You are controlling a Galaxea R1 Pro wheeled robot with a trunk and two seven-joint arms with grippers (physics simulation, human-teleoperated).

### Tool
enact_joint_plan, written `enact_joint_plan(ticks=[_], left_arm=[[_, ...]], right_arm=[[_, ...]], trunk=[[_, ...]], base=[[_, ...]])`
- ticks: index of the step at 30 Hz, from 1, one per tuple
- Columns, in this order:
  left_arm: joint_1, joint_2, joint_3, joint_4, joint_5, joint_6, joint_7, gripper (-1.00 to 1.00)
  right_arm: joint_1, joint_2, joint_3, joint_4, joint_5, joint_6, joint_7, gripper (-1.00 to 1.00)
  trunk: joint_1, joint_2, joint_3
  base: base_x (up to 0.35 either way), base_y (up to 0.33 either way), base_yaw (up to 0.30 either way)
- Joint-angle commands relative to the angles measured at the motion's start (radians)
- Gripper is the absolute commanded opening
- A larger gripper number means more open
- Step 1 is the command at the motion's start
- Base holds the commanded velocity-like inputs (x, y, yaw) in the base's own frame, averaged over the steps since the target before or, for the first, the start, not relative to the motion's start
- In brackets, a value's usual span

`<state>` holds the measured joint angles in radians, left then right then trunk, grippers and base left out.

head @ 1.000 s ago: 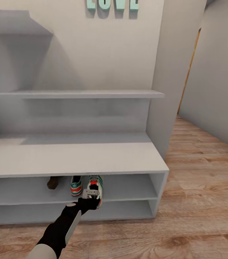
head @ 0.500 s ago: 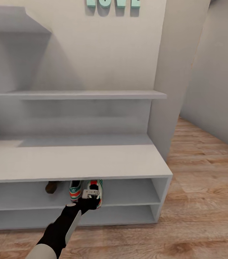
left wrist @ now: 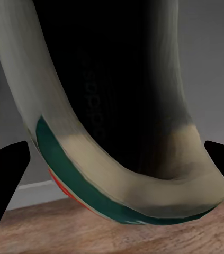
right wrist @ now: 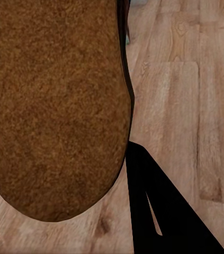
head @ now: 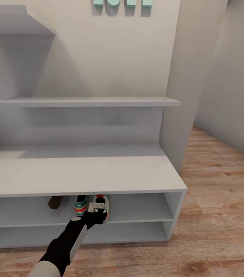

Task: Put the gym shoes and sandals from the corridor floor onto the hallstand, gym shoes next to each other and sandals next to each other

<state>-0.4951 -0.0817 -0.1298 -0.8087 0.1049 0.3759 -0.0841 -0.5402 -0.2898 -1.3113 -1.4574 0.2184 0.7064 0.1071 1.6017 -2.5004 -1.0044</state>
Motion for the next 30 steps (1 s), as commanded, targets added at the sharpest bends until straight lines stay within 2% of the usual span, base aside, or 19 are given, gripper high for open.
enact_joint_plan(ticks=[1,23,30], left_arm=[[0.000,0.000,-0.001,-0.001,0.010,0.006,0.001,-1.00],[0.000,0.000,-0.001,-0.001,0.010,0.006,0.001,-1.00],[0.000,0.000,-0.001,-0.001,0.010,0.006,0.001,-1.00]], right_arm=[[-0.001,0.000,-0.002,-0.001,0.007,0.005,0.009,-1.00],[-0.001,0.000,-0.002,-0.001,0.007,0.005,0.008,-1.00],[-0.001,0.000,-0.002,-0.001,0.007,0.005,0.008,-1.00]], trunk=[[0.000,0.000,-0.001],[0.000,0.000,-0.001],[0.000,0.000,-0.001]], base=[[0.037,0.043,0.000],[0.036,0.023,0.000],[0.154,0.000,0.000]])
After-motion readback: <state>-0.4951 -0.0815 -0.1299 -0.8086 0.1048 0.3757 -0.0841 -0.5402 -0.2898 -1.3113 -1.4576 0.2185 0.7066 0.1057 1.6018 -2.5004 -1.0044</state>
